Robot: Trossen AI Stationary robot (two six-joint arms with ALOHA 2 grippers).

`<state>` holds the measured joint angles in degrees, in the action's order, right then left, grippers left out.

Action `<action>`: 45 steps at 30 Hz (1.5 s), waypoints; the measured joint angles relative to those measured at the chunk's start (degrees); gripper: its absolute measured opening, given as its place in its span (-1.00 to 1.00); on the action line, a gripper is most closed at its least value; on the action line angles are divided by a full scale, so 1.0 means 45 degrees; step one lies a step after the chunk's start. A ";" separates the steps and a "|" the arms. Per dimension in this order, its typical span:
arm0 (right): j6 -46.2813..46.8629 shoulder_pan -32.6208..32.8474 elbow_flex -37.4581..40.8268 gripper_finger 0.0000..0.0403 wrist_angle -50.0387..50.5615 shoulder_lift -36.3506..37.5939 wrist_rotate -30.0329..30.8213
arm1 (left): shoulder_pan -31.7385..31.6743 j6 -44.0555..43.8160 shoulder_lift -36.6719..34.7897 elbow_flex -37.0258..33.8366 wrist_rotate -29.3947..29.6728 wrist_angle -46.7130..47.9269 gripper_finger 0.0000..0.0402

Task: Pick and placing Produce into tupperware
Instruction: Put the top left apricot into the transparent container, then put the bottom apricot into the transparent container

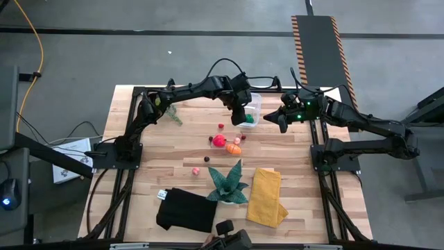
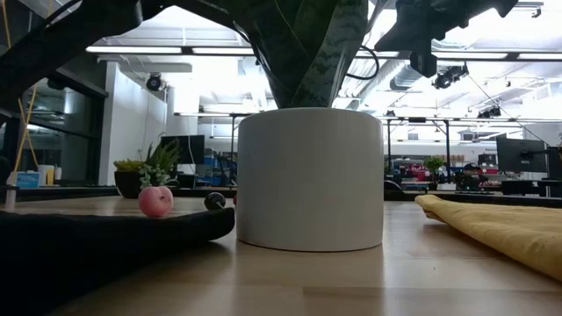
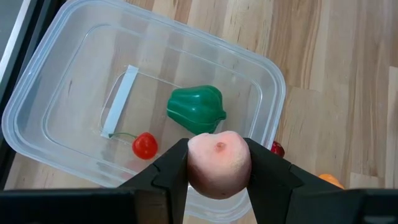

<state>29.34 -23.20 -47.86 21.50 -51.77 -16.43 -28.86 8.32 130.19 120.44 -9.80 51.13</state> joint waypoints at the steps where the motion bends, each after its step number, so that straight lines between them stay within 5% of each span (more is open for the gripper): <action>1: 0.0000 0.0000 0.0000 -1.00 0.0000 0.0000 0.0000 | 0.0000 0.0000 0.0000 0.0000 0.0000 0.0000 -0.38; 17: -0.0054 0.0000 0.0000 -1.00 0.0000 0.0000 0.0000 | 0.0000 -0.0026 0.0000 0.0000 -0.0049 -0.0008 -0.14; 45: -0.0189 0.0000 0.0000 -1.00 0.0000 0.0000 0.0000 | 0.0000 -0.0008 0.0000 0.0000 -0.0044 -0.0021 -0.24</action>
<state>28.49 -23.20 -47.86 21.50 -51.77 -16.43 -28.86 8.28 130.19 120.44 -10.00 51.04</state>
